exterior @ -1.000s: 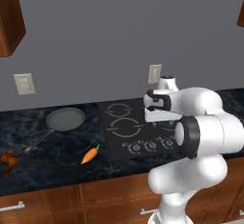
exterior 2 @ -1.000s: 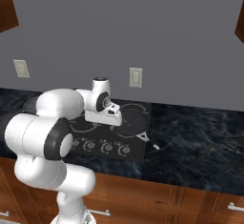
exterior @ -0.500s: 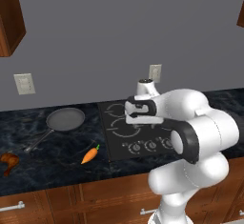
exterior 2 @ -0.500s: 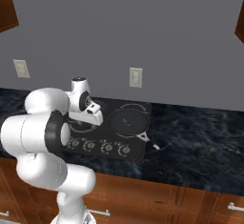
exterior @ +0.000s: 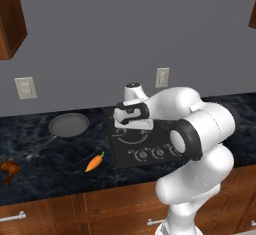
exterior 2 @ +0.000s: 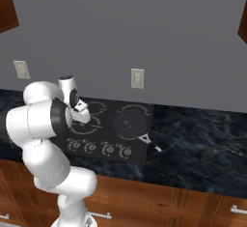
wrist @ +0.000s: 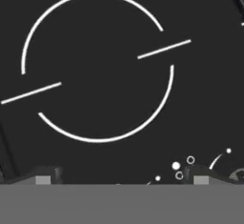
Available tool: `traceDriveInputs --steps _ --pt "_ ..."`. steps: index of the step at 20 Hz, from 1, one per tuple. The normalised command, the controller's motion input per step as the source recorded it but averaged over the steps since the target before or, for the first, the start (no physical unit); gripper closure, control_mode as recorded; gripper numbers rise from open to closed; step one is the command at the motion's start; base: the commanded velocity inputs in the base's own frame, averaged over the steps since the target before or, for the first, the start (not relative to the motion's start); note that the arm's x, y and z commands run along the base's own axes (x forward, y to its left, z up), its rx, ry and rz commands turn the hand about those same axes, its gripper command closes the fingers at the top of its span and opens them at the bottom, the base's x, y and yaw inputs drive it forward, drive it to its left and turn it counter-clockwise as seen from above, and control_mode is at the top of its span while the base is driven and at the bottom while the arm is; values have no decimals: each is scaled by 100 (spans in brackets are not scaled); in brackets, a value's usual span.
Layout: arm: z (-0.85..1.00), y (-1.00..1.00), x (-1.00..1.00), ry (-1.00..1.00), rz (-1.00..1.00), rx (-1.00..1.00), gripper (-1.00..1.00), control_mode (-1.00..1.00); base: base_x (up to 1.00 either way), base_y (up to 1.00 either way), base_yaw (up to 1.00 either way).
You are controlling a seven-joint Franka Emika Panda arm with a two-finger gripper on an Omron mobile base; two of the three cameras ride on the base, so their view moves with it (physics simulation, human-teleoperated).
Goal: Place both pans onto different burners. Then place the carrot and the chicken drumstick on different pans.
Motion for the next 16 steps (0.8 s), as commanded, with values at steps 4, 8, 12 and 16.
traceDriveInputs --steps 4,8,12,16 --pt "0 54 35 0 -6 0 -100 -100 0 0 0" --pt "0 53 34 0 -5 0 -100 -100 0 0 0" --pt "0 46 26 0 -3 0 -100 -100 0 0 0" --pt "0 42 0 0 0 0 -100 -100 0 0 0"
